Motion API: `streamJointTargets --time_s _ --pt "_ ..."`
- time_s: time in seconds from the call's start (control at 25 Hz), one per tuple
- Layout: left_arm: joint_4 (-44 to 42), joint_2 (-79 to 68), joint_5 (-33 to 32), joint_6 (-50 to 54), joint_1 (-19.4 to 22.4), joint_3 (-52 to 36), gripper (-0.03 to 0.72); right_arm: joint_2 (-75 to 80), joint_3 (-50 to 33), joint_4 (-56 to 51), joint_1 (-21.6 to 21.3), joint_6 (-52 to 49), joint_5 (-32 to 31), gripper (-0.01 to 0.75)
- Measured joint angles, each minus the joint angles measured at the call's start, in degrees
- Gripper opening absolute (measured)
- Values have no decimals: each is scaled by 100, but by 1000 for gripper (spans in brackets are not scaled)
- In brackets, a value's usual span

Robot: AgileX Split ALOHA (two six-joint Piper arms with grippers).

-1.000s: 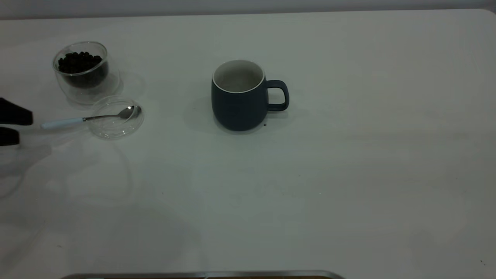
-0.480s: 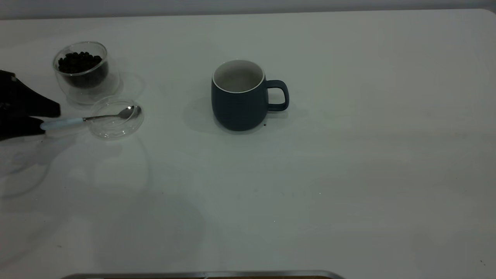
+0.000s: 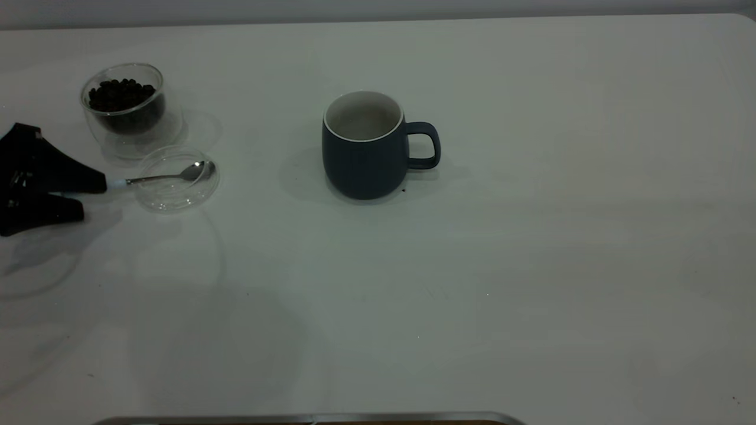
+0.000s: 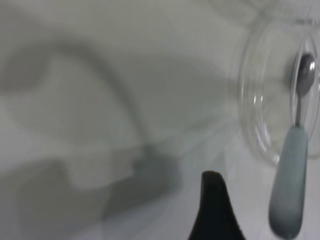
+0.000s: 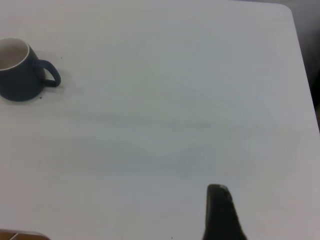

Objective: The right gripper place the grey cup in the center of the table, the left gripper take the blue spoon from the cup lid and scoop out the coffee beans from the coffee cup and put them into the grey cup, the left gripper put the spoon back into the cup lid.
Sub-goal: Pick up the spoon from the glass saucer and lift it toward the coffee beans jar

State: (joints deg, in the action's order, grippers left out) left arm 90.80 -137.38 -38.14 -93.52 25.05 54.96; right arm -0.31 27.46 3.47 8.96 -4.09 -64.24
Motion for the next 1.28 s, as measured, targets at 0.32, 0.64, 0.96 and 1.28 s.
streamJointTargets --time_s 0.32,0.64,0.96,1.28 --pt "499 0 -213 -189 0 0 586 0 0 0 0 0 0 503" --pt "410 0 -213 12 0 0 586 0 0 0 0 0 0 503" --pt "213 0 -213 223 0 0 586 0 0 0 0 0 0 503" --pt "75 0 -250 362 0 0 586 0 0 0 0 5 0 503"
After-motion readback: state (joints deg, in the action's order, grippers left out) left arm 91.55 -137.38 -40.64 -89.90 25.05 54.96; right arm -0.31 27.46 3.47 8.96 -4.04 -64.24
